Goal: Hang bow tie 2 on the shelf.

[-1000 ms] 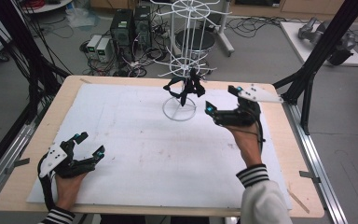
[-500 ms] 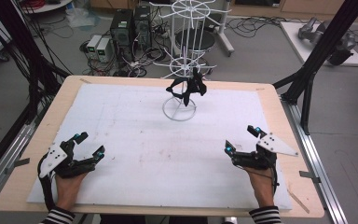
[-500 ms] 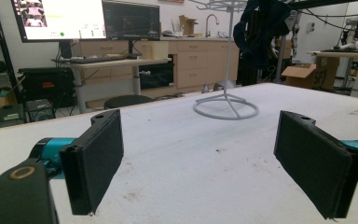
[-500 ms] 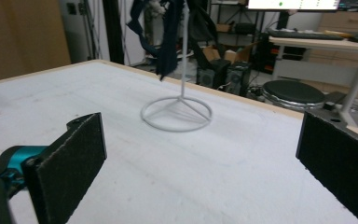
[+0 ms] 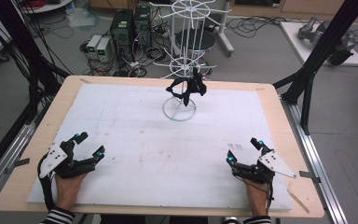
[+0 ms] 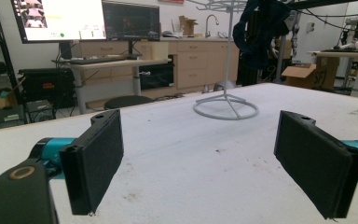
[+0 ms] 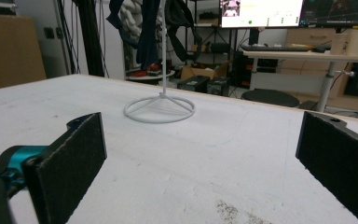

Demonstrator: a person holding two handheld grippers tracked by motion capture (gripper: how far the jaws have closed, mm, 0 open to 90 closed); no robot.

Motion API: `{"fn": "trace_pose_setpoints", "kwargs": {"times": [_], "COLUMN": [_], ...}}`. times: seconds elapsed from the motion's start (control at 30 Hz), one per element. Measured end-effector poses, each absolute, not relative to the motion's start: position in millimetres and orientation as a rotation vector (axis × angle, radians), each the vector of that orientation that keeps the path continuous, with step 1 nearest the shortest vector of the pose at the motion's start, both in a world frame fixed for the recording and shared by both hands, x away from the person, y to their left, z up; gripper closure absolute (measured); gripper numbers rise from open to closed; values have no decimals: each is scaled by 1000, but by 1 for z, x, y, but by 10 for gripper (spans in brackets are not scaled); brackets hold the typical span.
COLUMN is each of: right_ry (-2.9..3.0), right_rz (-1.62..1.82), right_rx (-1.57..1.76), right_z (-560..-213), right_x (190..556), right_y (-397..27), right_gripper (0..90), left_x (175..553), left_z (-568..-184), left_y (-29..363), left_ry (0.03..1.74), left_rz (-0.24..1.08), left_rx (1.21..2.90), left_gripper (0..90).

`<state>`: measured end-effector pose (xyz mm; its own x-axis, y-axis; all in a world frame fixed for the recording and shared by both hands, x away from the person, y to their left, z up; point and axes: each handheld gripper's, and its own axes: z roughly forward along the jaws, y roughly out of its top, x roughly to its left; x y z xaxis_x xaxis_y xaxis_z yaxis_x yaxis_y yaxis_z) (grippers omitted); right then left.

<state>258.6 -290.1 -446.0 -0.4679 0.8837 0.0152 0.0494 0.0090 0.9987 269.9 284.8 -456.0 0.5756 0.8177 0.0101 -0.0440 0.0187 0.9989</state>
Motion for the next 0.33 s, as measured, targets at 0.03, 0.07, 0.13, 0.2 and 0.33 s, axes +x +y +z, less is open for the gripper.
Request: {"fn": "trace_pose_setpoints", "kwargs": {"times": [0.03,0.07,0.13,0.2,0.33], "right_ry": [1597,1596,1602,1597,1585], "right_rz": [1542,1539,1538,1536,1549], "right_rx": [975,968,958,940,944], "right_z": [-449,-450,-454,-454,-455], "right_x": [258,258,256,255,254], "right_y": [-290,-290,-288,-288,-289], "right_gripper": [8,8,8,8,8], "left_x": [270,270,270,269,269], "left_z": [-456,-456,-456,-456,-456], "left_y": [285,285,285,285,285], "left_ry": [719,719,719,717,718], "left_rz": [767,767,768,770,770], "left_rx": [1400,1400,1399,1400,1401], "left_gripper": [161,161,161,160,160]}}
